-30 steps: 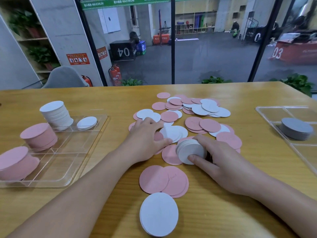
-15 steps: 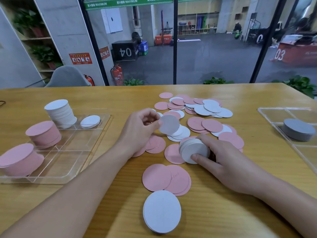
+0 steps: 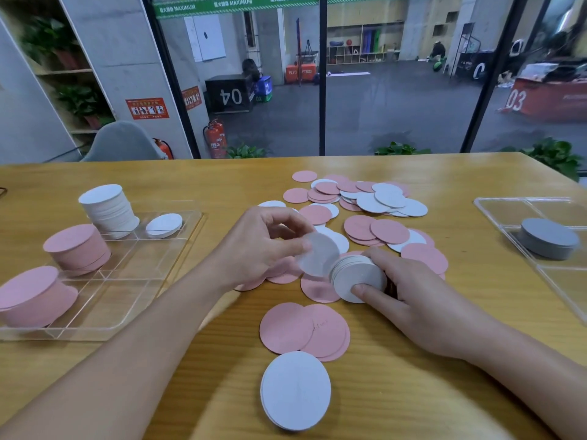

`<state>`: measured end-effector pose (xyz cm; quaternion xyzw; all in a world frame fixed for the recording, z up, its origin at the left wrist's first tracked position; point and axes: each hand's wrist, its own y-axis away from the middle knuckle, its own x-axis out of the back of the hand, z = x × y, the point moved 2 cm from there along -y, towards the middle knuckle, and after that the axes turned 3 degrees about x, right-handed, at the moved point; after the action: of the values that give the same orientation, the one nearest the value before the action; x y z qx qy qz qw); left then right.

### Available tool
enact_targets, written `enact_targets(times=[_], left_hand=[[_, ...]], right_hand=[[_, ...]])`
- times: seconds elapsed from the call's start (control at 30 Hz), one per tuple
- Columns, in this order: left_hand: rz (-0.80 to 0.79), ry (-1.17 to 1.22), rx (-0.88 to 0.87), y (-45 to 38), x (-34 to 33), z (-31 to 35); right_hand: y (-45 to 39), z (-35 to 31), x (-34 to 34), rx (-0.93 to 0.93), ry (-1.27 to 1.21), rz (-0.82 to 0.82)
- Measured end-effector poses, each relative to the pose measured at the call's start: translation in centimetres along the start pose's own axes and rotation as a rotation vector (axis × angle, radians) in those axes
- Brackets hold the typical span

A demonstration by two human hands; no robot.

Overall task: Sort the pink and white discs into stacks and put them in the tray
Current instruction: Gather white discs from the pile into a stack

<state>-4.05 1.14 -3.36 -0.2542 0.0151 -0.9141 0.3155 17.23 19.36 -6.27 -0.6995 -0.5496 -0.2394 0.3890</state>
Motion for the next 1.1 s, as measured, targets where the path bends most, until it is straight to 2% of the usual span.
enact_targets(times=[0.13, 0.27, 0.4, 0.5, 0.6, 0.7, 0.8, 0.93, 1.1], left_hand=[[-0.124, 0.043, -0.033, 0.1, -0.5, 0.4], [-0.257, 0.164, 0.015, 0.4, -1.6, 0.7], [-0.317, 0.115, -0.028, 0.7, -3.3, 0.5], [-0.288, 0.032, -0.065, 0.6, -3.6, 0.1], [-0.173, -0.076, -0.091, 0.3, -3.0, -0.2], [-0.045, -0.360, -0.091, -0.1, -2.4, -1.4], [-0.068, -0.547, -0.048, -0.3, -2.2, -2.2], [-0.118, -0.619, -0.004, -0.3, -2.1, -2.7], [-0.002, -0.579, -0.059, -0.5, -1.4, -2.7]], right_hand=[[0.0, 0.1, 0.1, -0.004, -0.001, 0.015], [0.0, 0.1, 0.1, -0.009, -0.025, 0.027], [0.1, -0.2, 0.1, 0.036, 0.017, 0.023], [0.0, -0.4, 0.0, 0.042, 0.033, 0.021], [-0.1, -0.4, -0.1, 0.033, 0.041, 0.011], [-0.1, -0.3, 0.0, 0.035, 0.041, 0.008], [-0.1, -0.2, 0.0, 0.023, 0.022, 0.008], [-0.1, -0.3, 0.1, 0.029, 0.006, 0.010], [-0.1, 0.0, 0.1, 0.011, -0.001, 0.012]])
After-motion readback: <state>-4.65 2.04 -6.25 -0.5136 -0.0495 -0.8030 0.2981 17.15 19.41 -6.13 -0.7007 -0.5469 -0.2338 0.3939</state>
